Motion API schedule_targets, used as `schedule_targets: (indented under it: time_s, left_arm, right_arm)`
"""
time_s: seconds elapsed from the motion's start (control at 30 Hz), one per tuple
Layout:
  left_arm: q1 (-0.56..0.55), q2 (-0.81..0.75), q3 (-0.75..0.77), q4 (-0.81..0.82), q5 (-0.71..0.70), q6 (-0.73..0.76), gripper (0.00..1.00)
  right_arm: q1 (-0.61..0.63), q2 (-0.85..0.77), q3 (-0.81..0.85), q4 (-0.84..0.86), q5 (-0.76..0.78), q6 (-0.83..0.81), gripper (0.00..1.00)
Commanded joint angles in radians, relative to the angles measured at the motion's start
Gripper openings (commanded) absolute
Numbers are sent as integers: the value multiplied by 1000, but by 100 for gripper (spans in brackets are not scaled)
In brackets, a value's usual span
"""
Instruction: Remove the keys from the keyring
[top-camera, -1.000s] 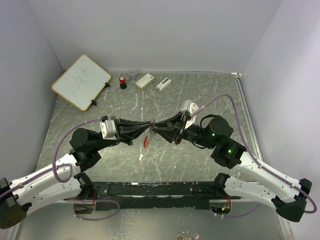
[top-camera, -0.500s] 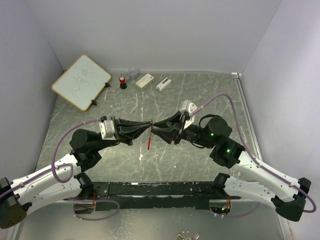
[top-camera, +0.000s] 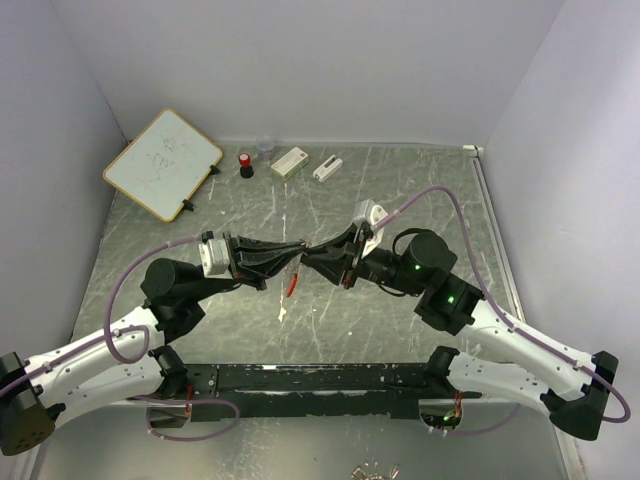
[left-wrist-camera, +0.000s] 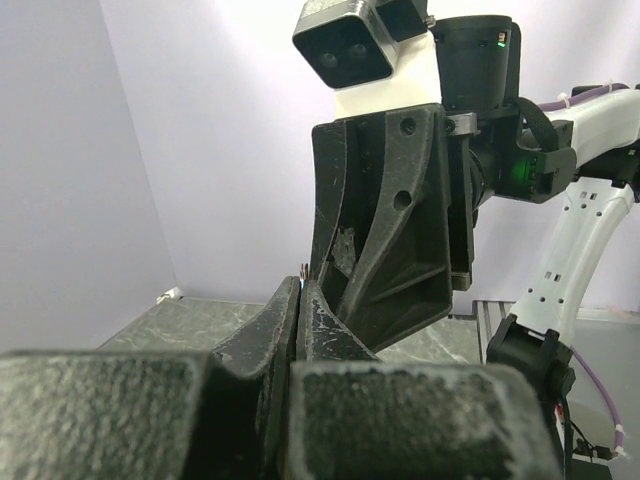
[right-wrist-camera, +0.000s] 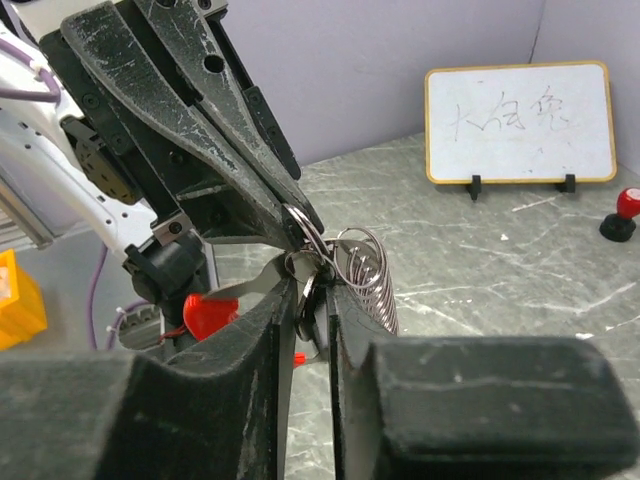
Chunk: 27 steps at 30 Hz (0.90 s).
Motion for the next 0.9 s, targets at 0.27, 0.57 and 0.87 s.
schedule_targets:
  time_s: [0.27, 0.57, 0.87]
  left_arm:
    - [6, -47, -28, 22, -64, 30, 7]
    - [5, -85, -49, 17, -113, 67, 7]
    - [5, -87, -53, 8, -123, 80, 7]
  right_arm:
    - [7, -39, 40, -93, 99, -30, 0]
    - [9, -88, 98, -234, 157, -32, 0]
    - [9, -92, 130, -252, 177, -48, 0]
